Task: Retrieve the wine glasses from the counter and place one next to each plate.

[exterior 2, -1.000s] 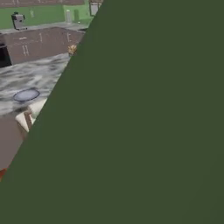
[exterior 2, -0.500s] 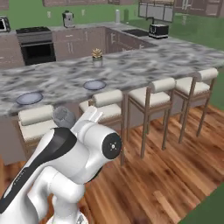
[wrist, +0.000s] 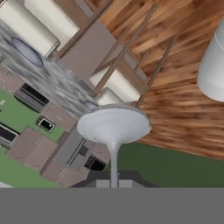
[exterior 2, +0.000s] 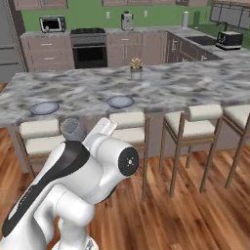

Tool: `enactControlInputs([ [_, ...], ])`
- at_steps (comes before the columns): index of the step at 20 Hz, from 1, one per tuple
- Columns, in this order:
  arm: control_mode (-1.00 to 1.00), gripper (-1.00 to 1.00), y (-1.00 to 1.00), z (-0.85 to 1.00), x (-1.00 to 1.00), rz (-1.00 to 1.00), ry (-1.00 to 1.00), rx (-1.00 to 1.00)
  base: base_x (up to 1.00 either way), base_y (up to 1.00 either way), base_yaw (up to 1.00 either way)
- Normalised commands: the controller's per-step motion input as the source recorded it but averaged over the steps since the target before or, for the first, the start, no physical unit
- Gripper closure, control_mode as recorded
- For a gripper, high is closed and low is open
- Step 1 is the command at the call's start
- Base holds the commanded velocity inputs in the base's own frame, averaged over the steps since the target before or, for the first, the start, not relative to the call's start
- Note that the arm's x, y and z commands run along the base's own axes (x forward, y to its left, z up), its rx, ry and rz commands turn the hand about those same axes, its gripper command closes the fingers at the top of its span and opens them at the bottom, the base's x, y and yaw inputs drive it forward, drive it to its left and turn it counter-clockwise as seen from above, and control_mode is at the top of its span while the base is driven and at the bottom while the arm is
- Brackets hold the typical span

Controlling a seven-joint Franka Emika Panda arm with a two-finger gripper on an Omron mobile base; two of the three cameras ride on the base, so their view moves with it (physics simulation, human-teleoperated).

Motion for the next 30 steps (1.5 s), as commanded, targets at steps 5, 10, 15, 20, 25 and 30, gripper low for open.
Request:
enactControlInputs([
  [5, 1.0, 1.0, 0.0, 0.0, 0.0, 0.0, 0.0, 0.0, -0.09, 0.18, 0.31],
  [10, 1.0, 1.0, 0.0, 0.0, 0.0, 0.0, 0.0, 0.0, -0.04, 0.03, 0.2],
  [15, 1.0, 1.0, 0.0, 0.0, 0.0, 0.0, 0.0, 0.0, 0.31, -0.03, 0.25],
  [20, 1.0, 1.0, 0.0, 0.0, 0.0, 0.0, 0.0, 0.0, 0.36, 0.2, 0.25],
  [25, 1.0, 1.0, 0.0, 0.0, 0.0, 0.0, 0.0, 0.0, 0.54, -0.02, 0.28],
  [30, 1.0, 1.0, 0.0, 0.0, 0.0, 0.0, 0.0, 0.0, 0.67, -0.04, 0.23],
])
